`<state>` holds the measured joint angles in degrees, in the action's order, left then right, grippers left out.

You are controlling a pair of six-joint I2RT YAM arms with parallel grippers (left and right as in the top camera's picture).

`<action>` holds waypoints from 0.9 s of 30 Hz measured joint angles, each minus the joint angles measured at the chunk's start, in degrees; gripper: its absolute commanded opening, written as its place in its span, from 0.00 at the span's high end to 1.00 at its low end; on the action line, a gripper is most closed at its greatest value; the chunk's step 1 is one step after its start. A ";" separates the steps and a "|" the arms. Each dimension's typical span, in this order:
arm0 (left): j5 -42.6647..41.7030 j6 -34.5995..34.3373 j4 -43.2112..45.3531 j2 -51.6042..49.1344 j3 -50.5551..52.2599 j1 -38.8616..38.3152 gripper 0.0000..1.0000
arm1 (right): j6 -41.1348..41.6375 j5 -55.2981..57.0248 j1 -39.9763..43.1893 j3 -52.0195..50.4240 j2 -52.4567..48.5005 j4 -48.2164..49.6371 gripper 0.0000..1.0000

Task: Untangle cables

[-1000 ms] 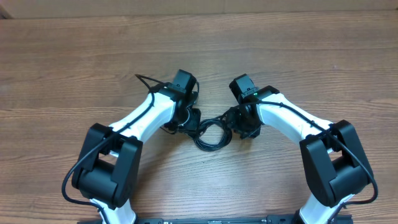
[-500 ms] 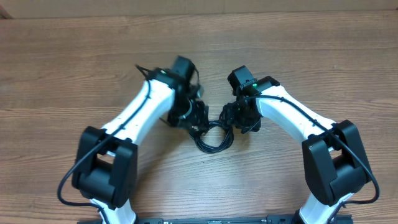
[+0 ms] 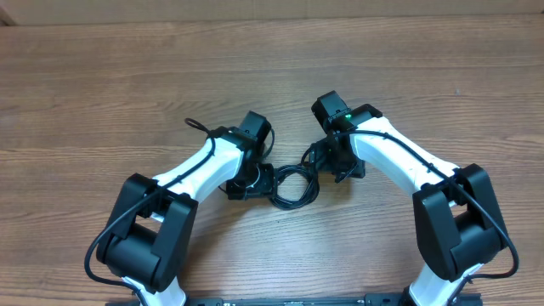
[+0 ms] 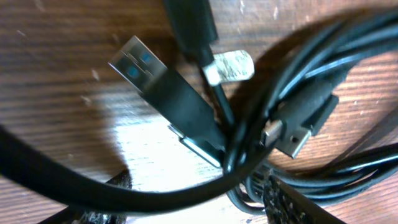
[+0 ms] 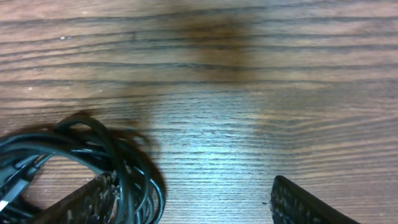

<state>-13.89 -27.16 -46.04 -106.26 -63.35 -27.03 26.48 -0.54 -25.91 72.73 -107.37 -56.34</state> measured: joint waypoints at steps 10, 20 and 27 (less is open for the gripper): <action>0.04 -0.22 1.53 0.13 0.00 1.68 0.27 | 1.44 0.96 -0.02 -2.34 0.00 1.77 0.22; 0.35 -0.39 2.43 0.24 0.00 1.66 0.23 | 3.41 1.16 -0.07 -7.32 0.28 5.57 0.22; 2.01 -0.35 3.58 0.31 0.00 1.66 0.26 | 4.44 1.38 -0.11 -10.56 2.21 9.53 0.22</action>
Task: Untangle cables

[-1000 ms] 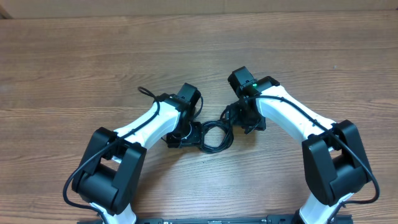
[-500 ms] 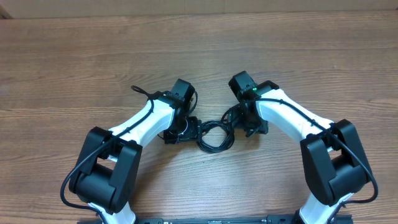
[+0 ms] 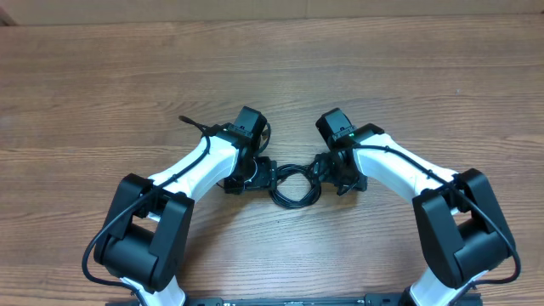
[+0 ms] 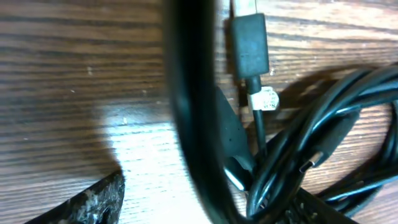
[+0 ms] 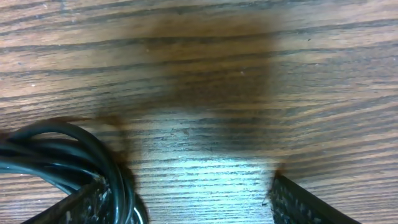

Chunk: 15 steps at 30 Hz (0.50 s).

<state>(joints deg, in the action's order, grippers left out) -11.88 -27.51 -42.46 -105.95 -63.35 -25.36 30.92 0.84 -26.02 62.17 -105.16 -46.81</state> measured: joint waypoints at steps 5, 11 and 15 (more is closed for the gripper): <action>6.51 0.00 -1.40 0.00 -0.07 -0.48 0.22 | -0.07 1.95 -0.37 -0.04 0.20 -0.39 0.12; 9.25 -0.59 -4.42 0.00 -0.35 0.39 0.19 | 0.02 3.02 0.04 0.39 0.33 -2.36 0.07; 8.63 -0.81 -7.13 0.00 -0.37 5.49 0.17 | 0.17 1.62 2.05 1.20 -0.31 -3.80 0.06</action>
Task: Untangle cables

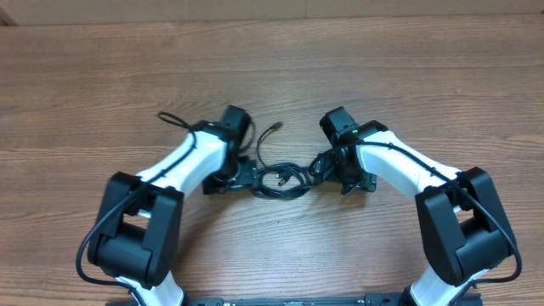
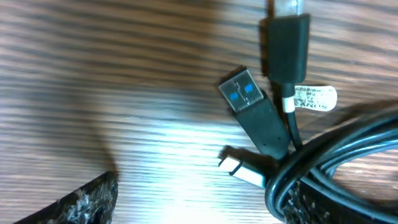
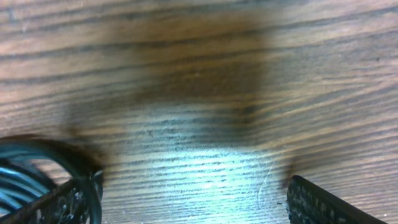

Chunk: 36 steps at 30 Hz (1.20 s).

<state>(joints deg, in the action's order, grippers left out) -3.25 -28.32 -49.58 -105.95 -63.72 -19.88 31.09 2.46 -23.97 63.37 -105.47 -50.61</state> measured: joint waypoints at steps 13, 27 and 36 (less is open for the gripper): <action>-1.84 2.80 -0.13 -0.02 0.66 6.75 0.15 | -0.92 0.26 3.50 3.23 -1.46 -5.22 0.00; -1.18 2.80 1.11 -0.02 0.70 6.73 0.15 | -5.64 -11.50 1.84 18.73 -2.16 -11.54 0.00; 0.09 2.80 1.62 -0.02 0.72 6.36 0.13 | -5.66 -10.51 -1.46 13.53 -2.16 -7.26 0.00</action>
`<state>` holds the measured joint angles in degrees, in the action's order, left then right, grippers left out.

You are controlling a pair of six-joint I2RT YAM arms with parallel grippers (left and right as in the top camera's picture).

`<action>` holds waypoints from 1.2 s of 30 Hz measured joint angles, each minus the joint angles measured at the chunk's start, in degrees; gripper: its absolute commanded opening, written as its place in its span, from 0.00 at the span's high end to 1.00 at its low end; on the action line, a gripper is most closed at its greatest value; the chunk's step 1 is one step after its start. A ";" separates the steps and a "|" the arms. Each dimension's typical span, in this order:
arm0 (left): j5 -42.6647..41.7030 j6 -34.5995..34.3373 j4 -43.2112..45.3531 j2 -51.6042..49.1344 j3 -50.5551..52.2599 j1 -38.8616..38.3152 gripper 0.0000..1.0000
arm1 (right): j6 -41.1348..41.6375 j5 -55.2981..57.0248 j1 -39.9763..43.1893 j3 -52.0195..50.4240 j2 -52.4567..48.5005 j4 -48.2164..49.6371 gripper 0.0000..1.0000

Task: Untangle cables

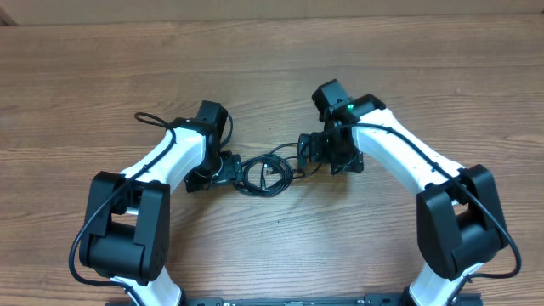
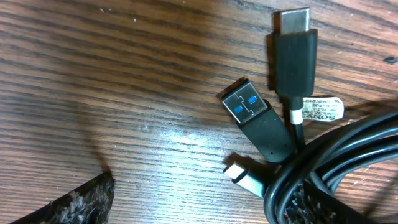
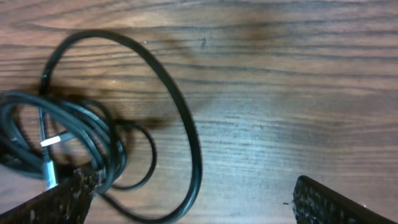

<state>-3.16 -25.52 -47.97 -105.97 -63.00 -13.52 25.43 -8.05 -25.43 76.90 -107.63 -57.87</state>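
A tangle of black cables lies on the wooden table between my two grippers. The left gripper sits at its left end, open, with the coils pressed against the inner side of one finger. The left wrist view shows loose plugs: a blue-tongued USB-A plug, a USB-C plug with a white label, and a silver-tipped plug. The right gripper is open at the tangle's right end. A wide cable loop lies between its fingers, and the coils sit by its left finger.
My own thin arm cable loops out behind the left wrist. Bare wood surrounds the tangle on every side, and the table's far edge runs along the top of the overhead view.
The left gripper has shifted further left and the tangle has moved left with it. The right gripper now sits further back and left, with a wide loop and coils in its view.
At first both open grippers stood at a compact coil in the table's middle. Then they sat closer on either side of it. Later the left gripper was further left, with the coil stretched and one end sticking out. Now the tangle lies left of centre, looser.
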 measured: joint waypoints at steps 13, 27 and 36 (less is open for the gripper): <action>0.59 0.00 0.61 0.00 0.04 0.00 0.13 | 0.04 -0.37 -1.29 -5.38 0.00 12.68 0.00; 1.75 0.00 1.16 0.00 0.07 0.00 0.14 | 1.40 -1.51 -4.28 -11.85 1.18 10.27 0.00; 1.68 0.00 -7.82 -0.46 -4.87 0.00 0.05 | 2.60 -0.74 -4.31 -13.05 1.90 11.45 0.00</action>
<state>-1.48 -25.52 -55.79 -106.43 -67.88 -13.52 28.03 -8.80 -29.74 63.86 -105.73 -46.41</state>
